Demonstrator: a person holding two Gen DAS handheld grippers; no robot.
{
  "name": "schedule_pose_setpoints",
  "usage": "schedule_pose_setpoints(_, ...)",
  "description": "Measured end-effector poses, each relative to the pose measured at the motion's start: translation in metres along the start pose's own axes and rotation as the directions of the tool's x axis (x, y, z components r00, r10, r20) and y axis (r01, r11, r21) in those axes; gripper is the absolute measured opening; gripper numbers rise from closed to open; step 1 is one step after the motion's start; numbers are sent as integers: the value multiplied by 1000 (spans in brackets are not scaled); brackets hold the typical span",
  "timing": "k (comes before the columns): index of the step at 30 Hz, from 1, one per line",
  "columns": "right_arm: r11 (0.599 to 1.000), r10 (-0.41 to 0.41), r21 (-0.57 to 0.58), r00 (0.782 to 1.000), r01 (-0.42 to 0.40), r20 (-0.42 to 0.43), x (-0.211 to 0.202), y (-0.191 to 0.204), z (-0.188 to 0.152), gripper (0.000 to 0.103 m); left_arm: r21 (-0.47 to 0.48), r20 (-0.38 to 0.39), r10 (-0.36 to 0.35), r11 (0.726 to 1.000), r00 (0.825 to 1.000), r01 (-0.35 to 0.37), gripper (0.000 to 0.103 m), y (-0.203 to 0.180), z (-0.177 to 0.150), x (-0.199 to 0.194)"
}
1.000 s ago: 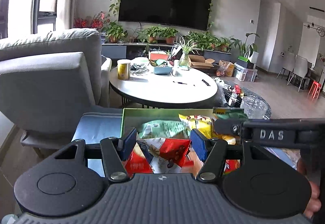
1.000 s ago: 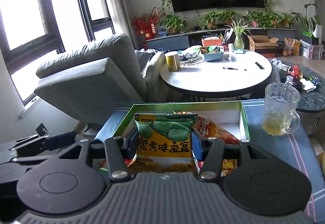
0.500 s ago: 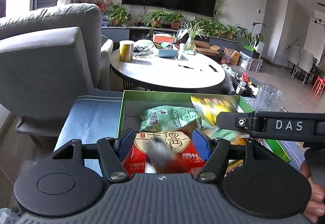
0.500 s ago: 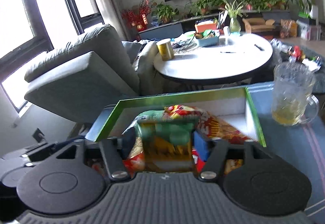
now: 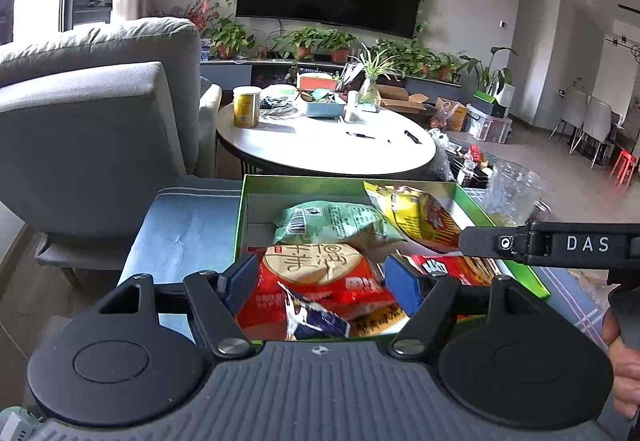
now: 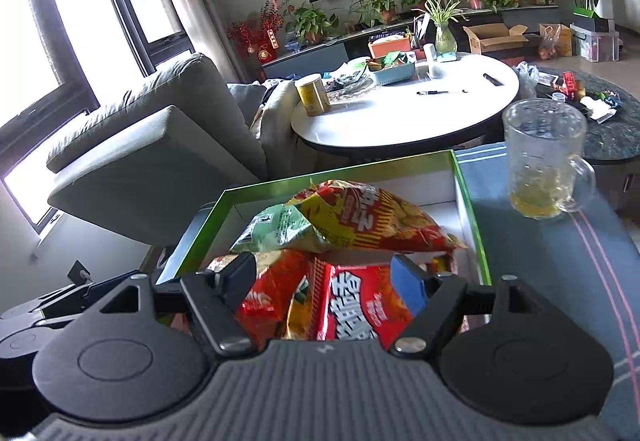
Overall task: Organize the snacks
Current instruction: 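Carry both packets into the green box and open both grippers, then grasp the orange cake packet with the left gripper while the right moves to the brown paper packet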
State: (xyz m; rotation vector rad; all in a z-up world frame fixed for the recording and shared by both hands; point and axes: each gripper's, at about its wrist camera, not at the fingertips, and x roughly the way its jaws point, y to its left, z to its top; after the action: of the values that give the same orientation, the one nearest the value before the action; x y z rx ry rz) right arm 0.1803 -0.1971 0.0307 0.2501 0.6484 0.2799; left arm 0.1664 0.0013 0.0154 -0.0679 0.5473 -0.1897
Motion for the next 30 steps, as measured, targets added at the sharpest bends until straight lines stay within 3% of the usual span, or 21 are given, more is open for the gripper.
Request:
schedule_pose_setpoints(8,999,12,-30,1000,-12,2,-23,0,-11,76,30,-3,-17,999,1000,17,68,-10,-10,-29)
schedule_pose_setpoints(22,995,24,-98,1000,-25,-2,-84,-5,-60,76,82,-98,-34,996,995,42,68,-8,-71,-114)
schedule_pose_setpoints(30,990,22,-139,1000,-22,-6,-115,-8,-88,76,31,-206,-50,998,977,57,68,-2,-113,-148)
